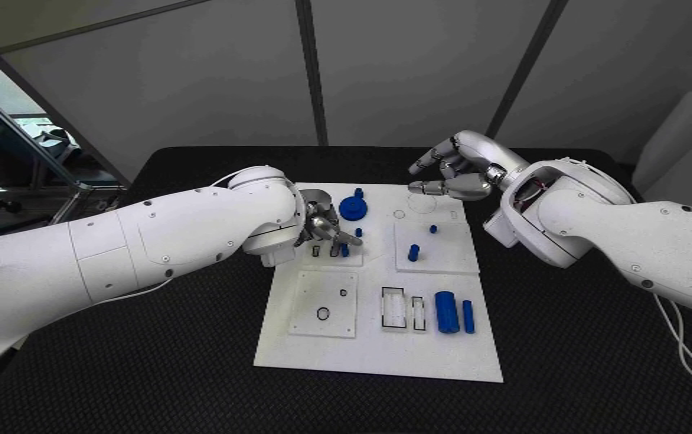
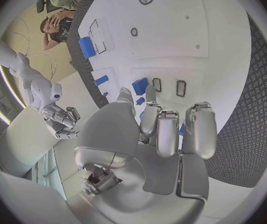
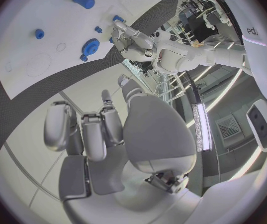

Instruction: Assemble the parts on the task board

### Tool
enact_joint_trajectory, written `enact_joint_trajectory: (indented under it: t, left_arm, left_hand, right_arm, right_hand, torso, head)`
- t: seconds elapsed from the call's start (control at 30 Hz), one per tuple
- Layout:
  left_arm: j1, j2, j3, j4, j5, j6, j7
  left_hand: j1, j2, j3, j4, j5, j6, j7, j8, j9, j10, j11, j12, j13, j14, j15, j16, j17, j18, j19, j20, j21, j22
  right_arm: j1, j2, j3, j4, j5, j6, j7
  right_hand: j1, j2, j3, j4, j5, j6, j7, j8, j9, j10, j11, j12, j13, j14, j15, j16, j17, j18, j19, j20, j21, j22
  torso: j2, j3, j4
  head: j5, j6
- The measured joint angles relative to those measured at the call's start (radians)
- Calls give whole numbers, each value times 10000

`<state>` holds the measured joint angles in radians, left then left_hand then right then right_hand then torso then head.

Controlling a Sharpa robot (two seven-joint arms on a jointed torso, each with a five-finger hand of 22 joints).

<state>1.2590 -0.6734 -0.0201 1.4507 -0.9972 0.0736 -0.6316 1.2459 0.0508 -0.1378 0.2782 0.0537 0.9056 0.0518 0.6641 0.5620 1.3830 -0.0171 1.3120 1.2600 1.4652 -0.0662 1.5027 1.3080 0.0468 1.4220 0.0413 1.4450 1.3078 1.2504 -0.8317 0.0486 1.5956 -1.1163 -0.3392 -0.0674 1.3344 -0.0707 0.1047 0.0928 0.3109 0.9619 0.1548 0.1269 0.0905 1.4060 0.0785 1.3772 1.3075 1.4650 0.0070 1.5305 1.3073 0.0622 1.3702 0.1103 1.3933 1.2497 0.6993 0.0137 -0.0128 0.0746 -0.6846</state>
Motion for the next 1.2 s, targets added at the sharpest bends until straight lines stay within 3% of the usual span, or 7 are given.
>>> enact_joint_trajectory:
  t: [0.53, 0.77, 0.83, 0.9, 0.97, 1.1, 1.2]
  left_arm:
    - [5, 6, 0, 17, -6, 118, 1]
    - [37, -75, 21, 163, 38, 99, 19]
    - [36, -112, 20, 207, 51, 88, 22]
    - [24, -169, 9, 257, 73, 68, 22]
    - [9, -229, 0, 302, 103, 41, 23]
    - [6, -420, 1, 469, 219, -63, 23]
    - [6, -573, 8, 605, 297, -160, 23]
  left_hand:
    - [750, 296, 724, -354, 0, -135, -119, 43, 155, 41, -41, 57, 98, 8, -65, 0, -1, -1, 37, -36, 0, -1]
    - [1386, -341, 2780, -788, 28, -432, -105, -171, 78, -30, -116, -90, 86, 35, -143, -8, -1, -1, 68, -77, 0, -1]
    - [1639, -594, 4171, -568, -14, -541, -45, -251, 70, -30, -115, -158, -60, 36, -144, -8, -1, -1, 51, -94, 0, -1]
    - [1725, -690, 4825, 83, -12, -508, -13, -237, 174, -30, -115, -162, -66, 37, -145, -7, -1, -2, 51, -94, 0, -1]
    - [1432, -1195, 5387, 608, 5, -507, -12, 2, 432, -9, -136, -191, -95, 67, -182, -7, -1, -2, 51, -93, 0, -1]
    - [595, -1658, 6821, 119, 9, -507, -13, 202, 665, 64, -134, -190, -11, -2, -179, -7, -1, -2, 51, -93, 0, -1]
    - [372, -1755, 7034, 89, 9, -508, -13, 241, 729, 64, -133, -190, -4, -1, -179, -7, -2, -2, 51, -93, 0, -2]
  right_arm:
    - [0, 57, 0, -72, -6, 83, -27]
    - [0, 93, 0, -130, -32, 106, -31]
    - [0, 97, 0, -145, -45, 111, -34]
    - [0, 101, 0, -164, -63, 116, -38]
    - [0, 105, 0, -177, -78, 120, -42]
    - [0, 123, 0, -211, -119, 133, -48]
    - [0, 124, 0, -224, -149, 140, -51]
  right_hand:
    - [0, 0, 2, -2, 149, 0, 0, 0, -1, 0, 0, 0, 0, 37, -37, 0, 8, 0, -34, -34, 0, -21]
    - [40, 40, 2, -2, 515, 0, 0, 0, -13, 36, -35, 0, 0, 37, -36, 0, 7, -1, -34, -34, -46, -58]
    - [40, 40, 31, -31, 591, -1, 0, 0, -13, 13, -58, 0, 0, 2, -71, 0, 6, 0, -33, -34, -46, -73]
    - [40, 40, 31, -31, 672, 0, 0, 0, -20, -2, -73, 0, 0, -1, -73, 0, 6, -1, -34, -34, -46, -73]
    - [40, 40, 31, -31, 672, -1, 1, 0, -22, -2, -73, 0, 0, -1, -73, 0, 6, -1, -33, -34, -81, -82]
    - [40, 40, 31, -31, 710, -1, 0, 0, -22, -2, -72, -43, 0, -1, -73, -43, 5, -1, -34, -33, -84, -99]
    - [40, 40, 31, -31, 719, -1, 1, 0, -21, -2, -72, -43, 0, -1, -73, -44, 5, 0, -33, -34, -84, -106]
  torso:
    - [-1, -6, 14]
    - [-1, -12, 16]
    - [-1, -12, 16]
    - [-1, -12, 16]
    - [-1, -12, 16]
    - [-1, -12, 16]
    - [-1, -12, 26]
  head:
    - [-2, -78]
    - [1, -97]
    - [8, -109]
    - [12, -115]
    - [12, -124]
    - [13, -134]
    - [14, -141]
